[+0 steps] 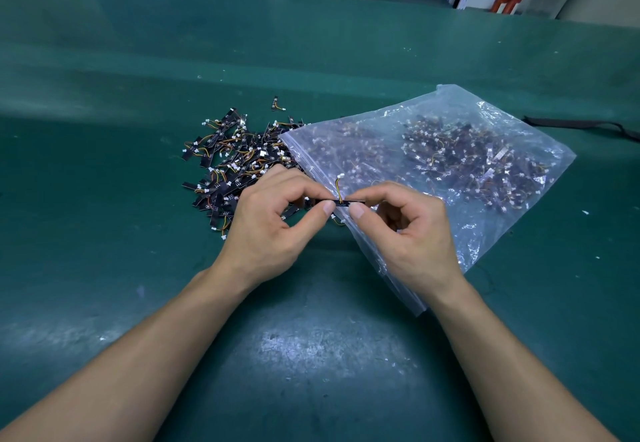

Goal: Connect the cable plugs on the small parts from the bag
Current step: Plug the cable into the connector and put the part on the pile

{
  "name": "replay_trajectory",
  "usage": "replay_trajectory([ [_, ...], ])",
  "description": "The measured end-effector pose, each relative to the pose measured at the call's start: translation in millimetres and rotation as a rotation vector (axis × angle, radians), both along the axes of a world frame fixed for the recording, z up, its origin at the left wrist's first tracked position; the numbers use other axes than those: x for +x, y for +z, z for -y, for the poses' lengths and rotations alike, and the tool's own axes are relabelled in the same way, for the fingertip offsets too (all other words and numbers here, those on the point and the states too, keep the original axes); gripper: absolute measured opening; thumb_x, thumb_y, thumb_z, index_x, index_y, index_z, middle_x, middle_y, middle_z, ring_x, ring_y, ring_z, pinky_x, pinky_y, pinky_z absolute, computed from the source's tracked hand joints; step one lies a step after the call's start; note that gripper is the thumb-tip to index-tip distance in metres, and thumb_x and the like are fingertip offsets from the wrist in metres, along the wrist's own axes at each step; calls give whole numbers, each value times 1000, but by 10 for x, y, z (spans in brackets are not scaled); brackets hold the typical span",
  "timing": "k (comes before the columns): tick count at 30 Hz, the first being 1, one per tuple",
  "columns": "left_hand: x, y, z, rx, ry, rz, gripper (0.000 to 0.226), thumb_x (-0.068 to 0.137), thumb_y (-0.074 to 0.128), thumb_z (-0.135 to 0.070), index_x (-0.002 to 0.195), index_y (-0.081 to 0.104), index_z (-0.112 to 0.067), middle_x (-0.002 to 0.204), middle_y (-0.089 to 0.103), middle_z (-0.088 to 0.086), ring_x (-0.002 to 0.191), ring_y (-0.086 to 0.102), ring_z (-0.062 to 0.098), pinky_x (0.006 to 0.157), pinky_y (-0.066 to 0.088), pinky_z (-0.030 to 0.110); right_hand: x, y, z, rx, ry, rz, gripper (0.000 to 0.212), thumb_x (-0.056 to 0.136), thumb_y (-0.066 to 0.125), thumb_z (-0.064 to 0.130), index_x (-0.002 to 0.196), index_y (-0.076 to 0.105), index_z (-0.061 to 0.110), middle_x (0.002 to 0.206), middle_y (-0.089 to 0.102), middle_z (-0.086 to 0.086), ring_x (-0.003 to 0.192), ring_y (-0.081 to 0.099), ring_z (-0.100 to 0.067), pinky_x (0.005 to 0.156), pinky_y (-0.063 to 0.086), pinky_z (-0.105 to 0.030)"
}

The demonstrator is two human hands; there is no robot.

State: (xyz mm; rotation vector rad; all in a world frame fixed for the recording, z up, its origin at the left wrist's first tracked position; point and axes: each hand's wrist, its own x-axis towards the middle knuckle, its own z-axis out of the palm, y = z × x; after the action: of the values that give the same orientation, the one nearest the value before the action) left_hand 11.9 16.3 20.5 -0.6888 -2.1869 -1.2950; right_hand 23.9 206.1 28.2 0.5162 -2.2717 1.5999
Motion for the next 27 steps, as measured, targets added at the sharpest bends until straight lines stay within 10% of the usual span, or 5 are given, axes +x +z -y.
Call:
replay_trajectory([
  [27,-1,1,3,-24,7,3,6,90,67,-15,85,71,-15,78,65,-5,74,55,26,68,45,39,1,5,9,-8,-34,24,8,86,73,21,86,76,28,64,62,18,49,43,-3,53,33,-13],
])
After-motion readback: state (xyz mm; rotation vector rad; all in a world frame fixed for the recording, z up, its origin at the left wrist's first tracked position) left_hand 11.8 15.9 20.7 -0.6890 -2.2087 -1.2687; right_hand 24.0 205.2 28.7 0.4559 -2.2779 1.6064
